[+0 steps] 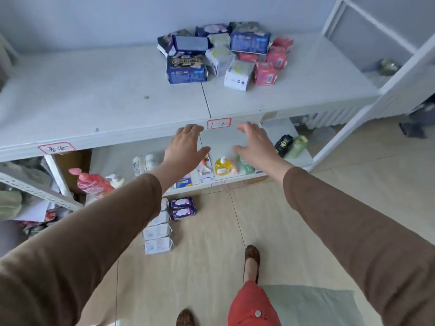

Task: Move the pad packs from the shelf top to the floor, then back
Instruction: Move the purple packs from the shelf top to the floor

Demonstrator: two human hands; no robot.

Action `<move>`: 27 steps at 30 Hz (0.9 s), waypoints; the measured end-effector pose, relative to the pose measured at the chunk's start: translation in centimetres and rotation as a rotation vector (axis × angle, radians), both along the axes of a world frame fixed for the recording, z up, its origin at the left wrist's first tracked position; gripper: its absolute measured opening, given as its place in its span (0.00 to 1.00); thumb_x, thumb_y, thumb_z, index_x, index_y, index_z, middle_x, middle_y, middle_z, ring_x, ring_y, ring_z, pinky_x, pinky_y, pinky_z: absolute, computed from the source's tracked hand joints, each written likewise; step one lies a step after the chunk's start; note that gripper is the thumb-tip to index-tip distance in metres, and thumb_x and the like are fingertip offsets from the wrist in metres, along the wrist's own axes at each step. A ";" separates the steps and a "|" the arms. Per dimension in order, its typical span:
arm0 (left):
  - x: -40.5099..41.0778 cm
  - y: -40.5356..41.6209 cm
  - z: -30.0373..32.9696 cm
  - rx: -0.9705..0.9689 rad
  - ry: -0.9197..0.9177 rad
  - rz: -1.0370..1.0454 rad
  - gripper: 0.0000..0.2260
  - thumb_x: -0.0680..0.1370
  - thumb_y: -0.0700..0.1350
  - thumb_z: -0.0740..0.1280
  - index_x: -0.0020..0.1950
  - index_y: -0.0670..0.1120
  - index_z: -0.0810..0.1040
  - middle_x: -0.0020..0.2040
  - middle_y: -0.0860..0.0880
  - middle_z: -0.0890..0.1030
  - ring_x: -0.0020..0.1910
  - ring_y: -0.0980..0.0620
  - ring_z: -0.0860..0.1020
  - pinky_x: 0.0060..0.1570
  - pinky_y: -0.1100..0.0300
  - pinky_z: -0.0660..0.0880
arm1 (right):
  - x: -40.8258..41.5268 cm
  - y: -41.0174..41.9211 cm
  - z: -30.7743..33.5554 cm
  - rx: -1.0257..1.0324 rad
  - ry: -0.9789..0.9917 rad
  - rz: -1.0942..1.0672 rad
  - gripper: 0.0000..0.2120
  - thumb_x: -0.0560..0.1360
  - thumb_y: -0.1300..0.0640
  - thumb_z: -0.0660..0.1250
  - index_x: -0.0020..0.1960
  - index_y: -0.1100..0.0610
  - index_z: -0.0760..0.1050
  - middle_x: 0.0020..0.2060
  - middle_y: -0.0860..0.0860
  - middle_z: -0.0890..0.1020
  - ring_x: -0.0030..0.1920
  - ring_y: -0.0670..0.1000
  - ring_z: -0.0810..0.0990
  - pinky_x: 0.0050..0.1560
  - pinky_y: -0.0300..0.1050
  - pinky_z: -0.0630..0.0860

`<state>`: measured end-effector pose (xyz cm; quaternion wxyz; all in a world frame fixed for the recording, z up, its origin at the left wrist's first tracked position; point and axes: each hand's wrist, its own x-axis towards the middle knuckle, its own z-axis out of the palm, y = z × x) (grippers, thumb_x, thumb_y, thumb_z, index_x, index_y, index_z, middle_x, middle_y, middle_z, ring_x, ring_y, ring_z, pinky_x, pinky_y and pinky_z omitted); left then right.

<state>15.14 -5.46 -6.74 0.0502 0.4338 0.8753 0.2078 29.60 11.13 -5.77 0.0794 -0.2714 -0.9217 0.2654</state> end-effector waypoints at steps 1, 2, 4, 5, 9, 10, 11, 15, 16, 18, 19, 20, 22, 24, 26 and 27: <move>-0.2 1.4 0.8 0.008 0.019 -0.003 0.26 0.78 0.53 0.67 0.73 0.47 0.67 0.71 0.48 0.70 0.70 0.45 0.66 0.66 0.49 0.68 | -0.2 1.4 0.8 -0.001 0.007 0.006 0.25 0.75 0.53 0.69 0.70 0.55 0.66 0.67 0.54 0.72 0.68 0.56 0.68 0.64 0.53 0.69; -0.5 2.8 1.5 0.014 0.035 0.001 0.26 0.78 0.53 0.67 0.73 0.47 0.67 0.71 0.48 0.70 0.70 0.46 0.66 0.65 0.49 0.68 | -0.4 3.0 1.4 -0.005 0.015 0.015 0.26 0.75 0.53 0.69 0.71 0.55 0.66 0.68 0.54 0.71 0.68 0.56 0.68 0.66 0.53 0.68; -1.3 5.8 2.7 0.020 0.047 0.020 0.26 0.78 0.54 0.67 0.73 0.48 0.67 0.71 0.49 0.70 0.70 0.47 0.66 0.65 0.50 0.69 | -1.2 6.4 2.5 -0.012 0.028 0.036 0.26 0.76 0.53 0.69 0.71 0.55 0.66 0.68 0.54 0.71 0.68 0.56 0.67 0.66 0.50 0.67; -1.7 7.2 3.1 0.018 0.048 0.030 0.26 0.78 0.54 0.67 0.73 0.48 0.67 0.71 0.49 0.70 0.70 0.47 0.66 0.65 0.50 0.68 | -1.7 8.1 2.9 -0.012 0.033 0.046 0.26 0.76 0.53 0.69 0.72 0.56 0.66 0.68 0.54 0.71 0.68 0.56 0.67 0.65 0.49 0.67; -3.4 12.2 4.8 -0.002 0.047 0.088 0.27 0.78 0.54 0.67 0.74 0.48 0.66 0.71 0.49 0.69 0.71 0.47 0.65 0.66 0.51 0.67 | -4.1 14.3 4.3 -0.009 0.036 0.082 0.27 0.76 0.52 0.69 0.72 0.56 0.66 0.70 0.54 0.70 0.69 0.56 0.67 0.66 0.46 0.65; -3.8 13.1 5.2 -0.004 0.054 0.101 0.27 0.78 0.55 0.67 0.74 0.48 0.66 0.71 0.49 0.69 0.71 0.47 0.65 0.66 0.51 0.67 | -4.9 15.4 4.5 -0.014 0.041 0.098 0.27 0.76 0.52 0.69 0.72 0.56 0.67 0.70 0.53 0.70 0.70 0.55 0.67 0.65 0.45 0.65; -4.2 13.9 5.5 -0.006 0.061 0.113 0.27 0.78 0.55 0.67 0.74 0.48 0.66 0.71 0.49 0.69 0.71 0.48 0.65 0.66 0.51 0.67 | -5.7 16.4 4.7 -0.017 0.047 0.116 0.27 0.76 0.52 0.69 0.72 0.56 0.67 0.70 0.53 0.71 0.70 0.55 0.67 0.64 0.44 0.65; -6.8 15.8 6.3 -0.035 0.066 0.179 0.27 0.78 0.56 0.66 0.74 0.48 0.65 0.71 0.48 0.69 0.71 0.47 0.65 0.66 0.50 0.66 | -9.4 19.4 5.3 -0.034 0.072 0.165 0.25 0.76 0.51 0.70 0.70 0.57 0.69 0.67 0.54 0.73 0.68 0.55 0.69 0.60 0.44 0.66; -7.7 16.2 6.4 -0.051 0.071 0.190 0.27 0.78 0.56 0.66 0.74 0.48 0.65 0.72 0.48 0.69 0.72 0.46 0.64 0.66 0.49 0.66 | -10.3 20.1 5.4 -0.035 0.087 0.162 0.24 0.76 0.51 0.70 0.69 0.57 0.70 0.66 0.54 0.73 0.66 0.55 0.70 0.60 0.45 0.67; -9.6 16.8 6.6 -0.072 0.070 0.215 0.28 0.78 0.56 0.66 0.75 0.48 0.64 0.73 0.47 0.68 0.73 0.46 0.64 0.67 0.48 0.66 | -12.1 21.4 5.6 -0.028 0.107 0.148 0.24 0.76 0.50 0.70 0.68 0.58 0.71 0.65 0.54 0.75 0.65 0.55 0.72 0.61 0.47 0.70; -10.6 17.1 6.6 -0.075 0.064 0.229 0.28 0.79 0.56 0.66 0.75 0.48 0.64 0.73 0.48 0.67 0.73 0.46 0.64 0.68 0.48 0.66 | -13.0 22.1 5.8 -0.025 0.112 0.141 0.24 0.76 0.50 0.69 0.69 0.57 0.71 0.66 0.53 0.75 0.65 0.55 0.72 0.62 0.48 0.70; -11.7 17.4 6.6 -0.074 0.060 0.238 0.27 0.78 0.55 0.66 0.75 0.48 0.64 0.73 0.48 0.68 0.73 0.46 0.64 0.67 0.47 0.67 | -13.9 22.9 5.9 -0.024 0.119 0.135 0.24 0.77 0.49 0.69 0.69 0.57 0.71 0.67 0.53 0.75 0.66 0.54 0.73 0.64 0.48 0.71; -13.9 18.2 6.6 -0.061 0.061 0.243 0.26 0.78 0.54 0.67 0.74 0.49 0.66 0.72 0.48 0.69 0.72 0.46 0.65 0.66 0.48 0.67 | -15.7 24.2 6.3 -0.029 0.137 0.120 0.23 0.76 0.49 0.69 0.68 0.56 0.71 0.67 0.52 0.76 0.66 0.53 0.74 0.64 0.48 0.71; -16.2 19.2 6.7 -0.043 0.058 0.238 0.26 0.78 0.54 0.67 0.74 0.48 0.66 0.72 0.48 0.69 0.72 0.46 0.65 0.67 0.49 0.66 | -17.6 25.5 6.7 -0.016 0.152 0.104 0.22 0.77 0.48 0.69 0.67 0.55 0.71 0.65 0.52 0.77 0.64 0.53 0.75 0.62 0.48 0.72; -18.4 20.3 6.8 -0.023 0.058 0.230 0.26 0.78 0.53 0.67 0.74 0.48 0.67 0.72 0.48 0.70 0.72 0.46 0.65 0.67 0.50 0.66 | -19.4 26.5 7.1 -0.014 0.171 0.084 0.22 0.77 0.49 0.68 0.68 0.55 0.71 0.65 0.51 0.77 0.65 0.52 0.75 0.63 0.49 0.72; -19.4 20.9 6.9 -0.014 0.061 0.222 0.25 0.78 0.53 0.67 0.74 0.48 0.67 0.71 0.48 0.70 0.72 0.47 0.65 0.67 0.50 0.66 | -20.2 27.0 7.3 -0.012 0.185 0.073 0.21 0.77 0.49 0.68 0.68 0.55 0.72 0.65 0.51 0.77 0.65 0.52 0.74 0.64 0.48 0.71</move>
